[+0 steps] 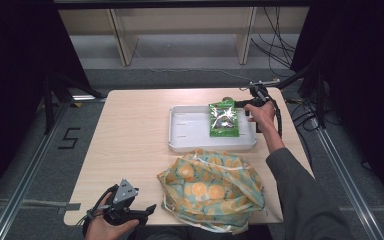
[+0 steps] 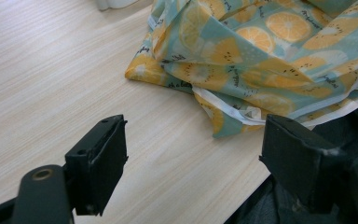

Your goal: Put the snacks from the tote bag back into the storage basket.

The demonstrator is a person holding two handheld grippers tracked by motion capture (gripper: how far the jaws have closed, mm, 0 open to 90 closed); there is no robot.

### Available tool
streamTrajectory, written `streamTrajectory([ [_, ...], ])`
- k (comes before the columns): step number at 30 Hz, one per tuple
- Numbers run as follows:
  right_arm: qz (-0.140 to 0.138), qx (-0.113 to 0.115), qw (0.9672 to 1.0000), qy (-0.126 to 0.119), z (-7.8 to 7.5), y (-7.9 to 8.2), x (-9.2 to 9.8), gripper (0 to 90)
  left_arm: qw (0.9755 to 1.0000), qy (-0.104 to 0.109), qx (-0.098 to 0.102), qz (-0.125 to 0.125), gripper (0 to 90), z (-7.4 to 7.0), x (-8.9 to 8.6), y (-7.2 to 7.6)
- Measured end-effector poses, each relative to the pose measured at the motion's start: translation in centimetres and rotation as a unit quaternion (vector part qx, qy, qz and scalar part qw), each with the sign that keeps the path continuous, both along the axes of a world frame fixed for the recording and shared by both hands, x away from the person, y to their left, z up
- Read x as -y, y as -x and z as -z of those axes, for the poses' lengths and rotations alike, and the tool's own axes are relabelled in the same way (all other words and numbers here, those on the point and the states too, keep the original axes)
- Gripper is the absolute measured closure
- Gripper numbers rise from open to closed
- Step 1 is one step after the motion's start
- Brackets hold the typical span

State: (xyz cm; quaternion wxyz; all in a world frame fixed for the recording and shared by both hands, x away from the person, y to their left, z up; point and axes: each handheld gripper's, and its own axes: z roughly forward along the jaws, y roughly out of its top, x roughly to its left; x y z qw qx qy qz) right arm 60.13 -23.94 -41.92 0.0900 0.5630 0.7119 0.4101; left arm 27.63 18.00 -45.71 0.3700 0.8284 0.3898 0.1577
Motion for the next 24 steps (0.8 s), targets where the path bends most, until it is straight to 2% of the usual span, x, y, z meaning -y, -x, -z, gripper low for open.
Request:
streamTrajectory([
  [1, -0.008, 0.008, 0.9999, 0.009, 0.0, 0.0, 0.3, 72.1, 1.0000, -0.001, 0.001, -0.002, 21.8, 0.0, 0.0, 0.0],
  [2, -0.019, 0.002, 0.9998, -0.009, -0.1, 0.0, 0.3, 72.1, 1.0000, -0.002, 0.001, -0.001, 21.8, 0.0, 0.0, 0.0],
  [3, -0.008, 0.010, 0.9999, -0.008, -0.1, 0.2, 0.0, 72.0, 1.0000, -0.001, 0.001, -0.002, 21.8, 0.0, 0.0, 0.0],
  [4, -0.010, 0.006, 0.9999, 0.004, -0.3, 0.3, 0.1, 71.9, 1.0000, -0.001, 0.001, -0.002, 21.8, 0.0, 0.0, 0.0],
  [5, -0.012, 0.006, 0.9999, -0.002, -0.4, 0.4, 0.0, 71.6, 1.0000, -0.001, 0.001, -0.003, 21.8, 0.0, 0.0, 0.0],
  [6, -0.023, 0.024, 0.9994, 0.010, -0.3, 0.3, 0.2, 71.2, 1.0000, -0.002, 0.003, -0.001, 21.8, 0.0, 0.0, 0.0],
  [7, -0.028, 0.027, 0.9992, 0.011, -0.4, 0.3, 0.2, 70.6, 1.0000, -0.001, 0.002, -0.002, 21.8, 0.0, 0.0, 0.0],
  [10, -0.020, 0.015, 0.9997, 0.001, -0.8, 0.9, 0.0, 70.3, 1.0000, -0.002, 0.003, 0.000, 21.8, 0.0, -0.1, 0.0],
  [11, -0.027, 0.029, 0.9992, 0.004, -0.8, 0.8, 0.0, 69.9, 0.9999, -0.008, 0.001, 0.007, 21.8, -0.1, -0.2, -0.1],
  [12, -0.024, 0.014, 0.9996, -0.003, -1.0, 1.1, -0.1, 69.8, 0.9998, -0.012, 0.005, 0.013, 21.8, -0.1, -0.2, -0.1],
  [13, -0.035, 0.036, 0.9987, 0.007, -1.0, 1.0, 0.0, 69.7, 0.9998, -0.014, 0.006, 0.014, 21.8, -0.1, -0.2, -0.2],
  [15, -0.039, 0.038, 0.9985, 0.004, -1.1, 1.3, 0.0, 69.2, 0.9998, -0.014, 0.005, 0.013, 21.8, -0.1, -0.2, -0.2],
  [16, -0.033, 0.023, 0.9992, -0.008, -1.3, 1.6, -0.3, 68.9, 0.9998, -0.014, 0.005, 0.012, 21.8, -0.1, -0.2, -0.1],
  [17, -0.040, 0.031, 0.9987, 0.002, -1.4, 1.6, -0.2, 68.9, 0.9998, -0.013, 0.005, 0.012, 21.8, -0.1, -0.2, -0.1],
  [18, -0.037, 0.025, 0.9990, -0.003, -1.5, 1.8, -0.3, 68.9, 0.9998, -0.013, 0.006, 0.012, 21.8, -0.1, -0.2, -0.2],
  [19, -0.048, 0.039, 0.9981, 0.003, -1.4, 1.7, -0.1, 68.7, 0.9998, -0.013, 0.006, 0.012, 21.8, -0.1, -0.2, -0.2],
  [20, -0.054, 0.044, 0.9975, 0.011, -1.5, 1.7, 0.0, 68.4, 0.9998, -0.013, 0.007, 0.013, 21.8, -0.1, -0.2, -0.1],
  [21, -0.049, 0.038, 0.9981, 0.001, -1.6, 2.0, -0.1, 68.4, 0.9998, -0.013, 0.007, 0.013, 21.8, -0.1, -0.2, -0.2],
  [22, -0.059, 0.050, 0.9970, 0.009, -1.6, 1.9, 0.0, 68.4, 0.9998, -0.013, 0.006, 0.012, 21.8, -0.1, -0.3, -0.2],
  [23, -0.050, 0.042, 0.9979, -0.001, -1.7, 2.2, -0.2, 68.4, 0.9998, -0.013, 0.007, 0.012, 21.8, -0.1, -0.2, -0.2],
  [24, -0.061, 0.052, 0.9967, 0.009, -1.7, 2.1, 0.0, 68.2, 0.9998, -0.013, 0.007, 0.012, 21.8, -0.1, -0.2, -0.2],
])
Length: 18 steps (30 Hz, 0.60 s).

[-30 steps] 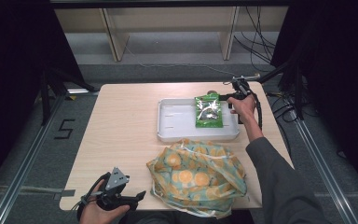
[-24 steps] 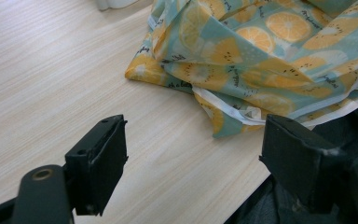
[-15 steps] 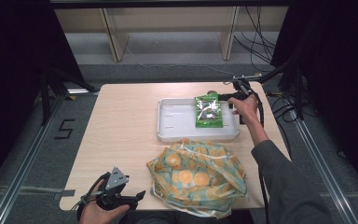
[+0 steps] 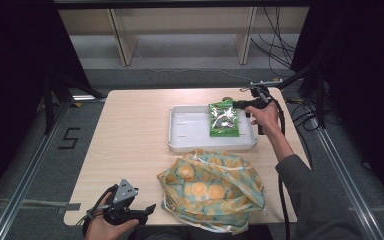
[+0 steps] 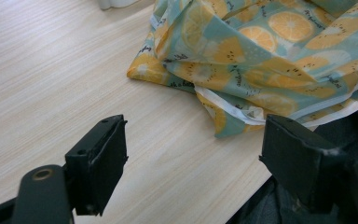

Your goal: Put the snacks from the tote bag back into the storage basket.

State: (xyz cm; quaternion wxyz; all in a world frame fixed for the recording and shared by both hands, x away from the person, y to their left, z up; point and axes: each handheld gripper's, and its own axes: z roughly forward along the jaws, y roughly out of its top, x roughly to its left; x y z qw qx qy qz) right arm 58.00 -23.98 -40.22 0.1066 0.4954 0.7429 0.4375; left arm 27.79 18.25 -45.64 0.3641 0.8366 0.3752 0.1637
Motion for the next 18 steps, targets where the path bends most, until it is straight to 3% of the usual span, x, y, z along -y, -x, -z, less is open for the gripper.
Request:
streamTrajectory([
  [1, 0.013, -0.021, 0.9996, -0.016, -0.2, 0.4, -0.3, 68.2, 1.0000, 0.000, 0.000, 0.000, 21.8, 0.0, 0.0, 0.0],
  [3, 0.004, -0.004, 1.0000, -0.006, -0.2, 0.4, -0.1, 68.1, 1.0000, 0.003, 0.001, 0.000, 21.8, 0.1, 0.0, 0.0],
  [4, 0.007, -0.016, 0.9997, -0.016, -0.3, 0.7, -0.2, 67.7, 1.0000, 0.002, 0.001, 0.000, 21.8, 0.0, 0.0, 0.0],
  [6, 0.001, -0.001, 0.9999, -0.011, -0.2, 0.7, -0.1, 67.5, 1.0000, 0.000, 0.000, -0.001, 21.8, 0.0, 0.0, 0.0],
  [8, 0.002, -0.007, 0.9999, -0.012, -0.3, 1.0, 0.0, 67.3, 1.0000, 0.000, 0.001, -0.001, 21.8, 0.0, 0.0, 0.0],
  [9, -0.011, 0.009, 0.9999, -0.005, -0.3, 0.9, 0.2, 67.3, 1.0000, -0.001, 0.002, 0.000, 21.8, 0.0, 0.0, 0.0],
  [11, 0.001, -0.011, 0.9997, -0.023, -0.4, 1.4, 0.0, 66.8, 1.0000, -0.008, 0.000, 0.004, 21.8, -0.1, -0.1, -0.1],
  [12, -0.009, 0.002, 0.9999, -0.013, -0.4, 1.4, 0.3, 66.1, 1.0000, -0.008, 0.001, 0.003, 21.8, -0.1, -0.1, -0.1],
  [13, -0.007, -0.007, 0.9998, -0.016, -0.5, 1.6, 0.2, 65.7, 1.0000, -0.007, 0.001, 0.003, 21.8, -0.1, -0.1, -0.1],
  [14, -0.011, 0.004, 0.9999, -0.010, -0.5, 1.6, 0.3, 65.5, 0.9999, -0.010, 0.001, 0.004, 21.8, -0.1, -0.1, -0.1],
  [15, -0.018, 0.011, 0.9998, -0.005, -0.5, 1.6, 0.5, 65.5, 1.0000, 0.000, 0.001, -0.003, 21.7, 0.0, 0.0, -0.1],
  [18, -0.020, 0.008, 0.9997, -0.013, -0.7, 2.1, 0.3, 64.2, 1.0000, 0.003, 0.002, -0.006, 21.6, 0.1, 0.0, -0.1],
])
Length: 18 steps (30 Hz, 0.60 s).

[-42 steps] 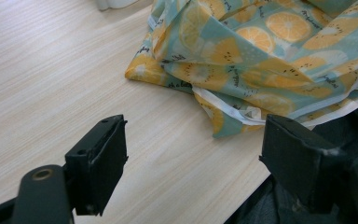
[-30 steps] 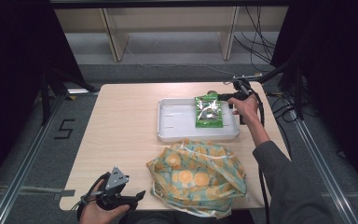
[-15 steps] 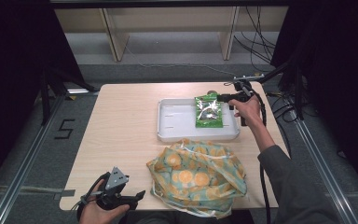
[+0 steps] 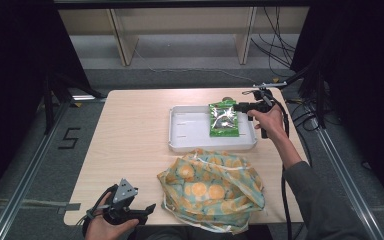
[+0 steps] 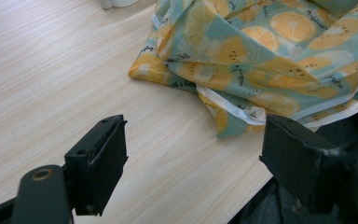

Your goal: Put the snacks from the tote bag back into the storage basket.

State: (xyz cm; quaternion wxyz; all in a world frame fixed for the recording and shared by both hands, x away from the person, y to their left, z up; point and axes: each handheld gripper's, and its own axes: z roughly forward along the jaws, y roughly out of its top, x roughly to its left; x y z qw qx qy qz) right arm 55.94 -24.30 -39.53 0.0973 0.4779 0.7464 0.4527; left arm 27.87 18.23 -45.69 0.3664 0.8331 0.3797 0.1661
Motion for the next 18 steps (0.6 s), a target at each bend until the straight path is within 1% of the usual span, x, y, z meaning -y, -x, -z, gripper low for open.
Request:
streamTrajectory([
  [1, 0.003, -0.010, 0.9999, -0.002, -0.1, 0.3, -0.2, 63.9, 1.0000, -0.006, -0.001, 0.004, 21.6, -0.1, -0.1, 0.0],
  [2, -0.004, 0.005, 0.9999, 0.010, -0.2, 0.3, 0.0, 63.7, 1.0000, -0.004, -0.001, 0.003, 21.6, 0.0, -0.1, 0.0],
  [3, -0.006, 0.004, 1.0000, 0.003, -0.1, 0.4, -0.1, 63.5, 1.0000, 0.000, 0.000, 0.000, 21.6, 0.0, 0.0, 0.0],
  [4, -0.011, 0.010, 0.9999, 0.003, -0.1, 0.4, 0.0, 63.1, 1.0000, -0.001, 0.000, 0.001, 21.6, 0.0, 0.0, 0.0],
  [5, -0.006, 0.000, 1.0000, 0.002, -0.2, 0.7, -0.2, 62.9, 1.0000, -0.001, 0.000, 0.001, 21.6, 0.0, 0.0, 0.0],
  [6, -0.007, -0.003, 1.0000, 0.001, -0.3, 0.9, -0.2, 62.7, 1.0000, -0.005, -0.001, 0.004, 21.6, -0.1, -0.1, 0.0],
  [7, -0.013, 0.006, 0.9999, 0.003, -0.3, 0.9, -0.1, 62.6, 0.9999, 0.004, -0.009, -0.006, 21.6, 0.0, 0.0, 0.1],
  [8, -0.007, 0.001, 1.0000, 0.004, -0.4, 1.2, -0.3, 62.2, 0.9999, 0.003, -0.009, -0.006, 21.6, 0.0, 0.0, 0.1],
  [9, -0.014, 0.008, 0.9999, 0.006, -0.4, 1.2, -0.2, 62.1, 0.9999, 0.005, -0.009, -0.007, 21.6, 0.0, 0.0, 0.1],
  [10, -0.015, 0.009, 0.9998, 0.003, -0.4, 1.3, -0.2, 61.9, 0.9999, 0.005, -0.009, -0.009, 21.7, 0.0, 0.1, 0.1],
  [11, -0.023, 0.015, 0.9996, 0.008, -0.5, 1.4, -0.1, 61.6, 1.0000, 0.002, -0.001, -0.003, 21.6, 0.0, 0.0, 0.0],
  [12, -0.023, 0.015, 0.9996, 0.010, -0.5, 1.5, -0.2, 61.0, 1.0000, -0.004, -0.002, 0.001, 21.6, 0.0, -0.1, 0.0],
  [13, -0.018, 0.006, 0.9998, 0.000, -0.6, 1.8, -0.4, 60.6, 1.0000, -0.004, -0.001, 0.001, 21.6, -0.1, -0.1, 0.0],
  [14, -0.025, 0.019, 0.9994, 0.011, -0.6, 1.8, -0.2, 60.4, 1.0000, -0.003, -0.002, 0.001, 21.6, -0.1, -0.1, 0.0],
  [15, -0.024, 0.012, 0.9996, 0.006, -0.8, 2.1, -0.4, 60.1, 1.0000, -0.003, -0.001, 0.000, 21.6, -0.1, -0.1, 0.0],
  [16, -0.028, 0.017, 0.9994, 0.007, -0.8, 2.3, -0.4, 59.2, 1.0000, -0.003, 0.000, 0.001, 21.6, -0.1, -0.1, 0.0],
  [17, -0.032, 0.016, 0.9993, 0.009, -0.8, 2.5, -0.4, 58.6, 1.0000, -0.003, 0.000, 0.000, 21.6, -0.1, -0.1, 0.0],
  [18, -0.033, 0.022, 0.9991, 0.012, -0.9, 2.7, -0.4, 58.5, 1.0000, -0.003, 0.000, 0.000, 21.6, -0.1, -0.1, 0.0],
])
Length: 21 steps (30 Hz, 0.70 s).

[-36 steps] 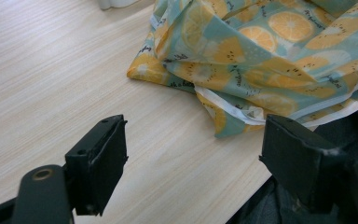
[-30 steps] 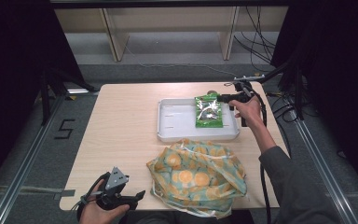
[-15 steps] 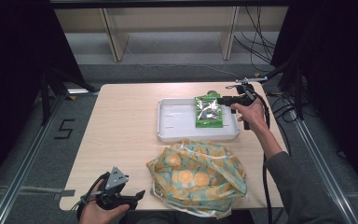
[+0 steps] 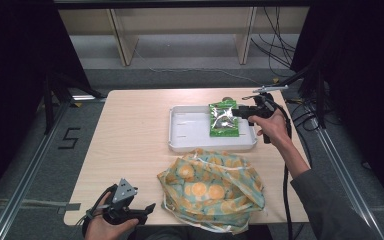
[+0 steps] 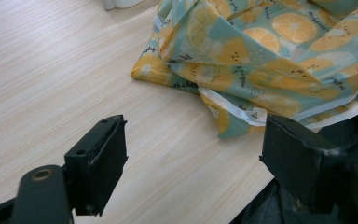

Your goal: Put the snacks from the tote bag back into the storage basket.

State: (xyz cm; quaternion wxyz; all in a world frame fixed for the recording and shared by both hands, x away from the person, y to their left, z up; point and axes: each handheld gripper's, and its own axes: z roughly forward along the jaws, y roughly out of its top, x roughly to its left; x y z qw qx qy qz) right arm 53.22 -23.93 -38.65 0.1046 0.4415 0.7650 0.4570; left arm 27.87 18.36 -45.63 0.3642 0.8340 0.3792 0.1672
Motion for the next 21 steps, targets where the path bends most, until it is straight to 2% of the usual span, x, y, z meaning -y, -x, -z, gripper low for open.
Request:
streamTrajectory([
  [1, 0.000, -0.005, 1.0000, -0.003, -0.1, 0.3, 0.0, 58.4, 1.0000, -0.001, 0.000, 0.000, 21.5, 0.0, 0.0, 0.0],
  [4, -0.010, 0.008, 0.9999, 0.000, -0.1, 0.7, 0.2, 57.5, 1.0000, -0.001, -0.001, 0.001, 21.5, 0.0, 0.0, 0.0],
  [5, -0.006, -0.005, 1.0000, -0.002, -0.3, 1.2, 0.1, 57.2, 1.0000, -0.002, 0.000, 0.001, 21.5, 0.0, 0.0, 0.0],
  [6, -0.013, 0.010, 0.9999, 0.002, -0.2, 1.2, 0.3, 56.6, 1.0000, -0.001, 0.000, 0.000, 21.5, 0.0, 0.0, 0.0],
  [8, -0.013, 0.006, 0.9999, -0.004, -0.2, 1.8, 0.2, 55.7, 1.0000, 0.000, 0.001, -0.001, 21.5, 0.0, 0.0, 0.0],
  [9, -0.020, 0.017, 0.9996, 0.010, -0.2, 2.0, 0.4, 55.6, 1.0000, 0.000, 0.001, -0.001, 21.5, 0.0, 0.0, 0.0],
  [13, -0.018, 0.011, 0.9998, 0.000, -0.1, 3.1, 0.3, 54.0, 1.0000, 0.000, 0.002, -0.001, 21.5, 0.0, 0.0, 0.0],
  [14, -0.023, 0.017, 0.9996, 0.010, -0.1, 3.2, 0.4, 53.4, 1.0000, 0.000, 0.002, -0.001, 21.5, 0.0, 0.0, 0.0],
  [16, -0.024, 0.016, 0.9995, 0.013, 0.0, 3.6, 0.5, 52.6, 1.0000, 0.001, 0.006, -0.004, 21.5, 0.0, 0.0, 0.0],
  [18, -0.028, 0.013, 0.9995, 0.009, 0.2, 4.2, 0.7, 52.4, 1.0000, 0.002, 0.004, -0.003, 21.5, 0.0, -0.1, 0.0],
  [20, -0.026, 0.019, 0.9994, 0.008, 0.5, 4.5, 1.0, 52.3, 1.0000, 0.000, 0.003, -0.001, 21.5, 0.0, 0.0, 0.0],
  [21, -0.025, 0.011, 0.9996, 0.010, 0.6, 4.7, 1.1, 52.0, 1.0000, -0.002, 0.003, 0.000, 21.5, 0.0, 0.0, 0.0],
])
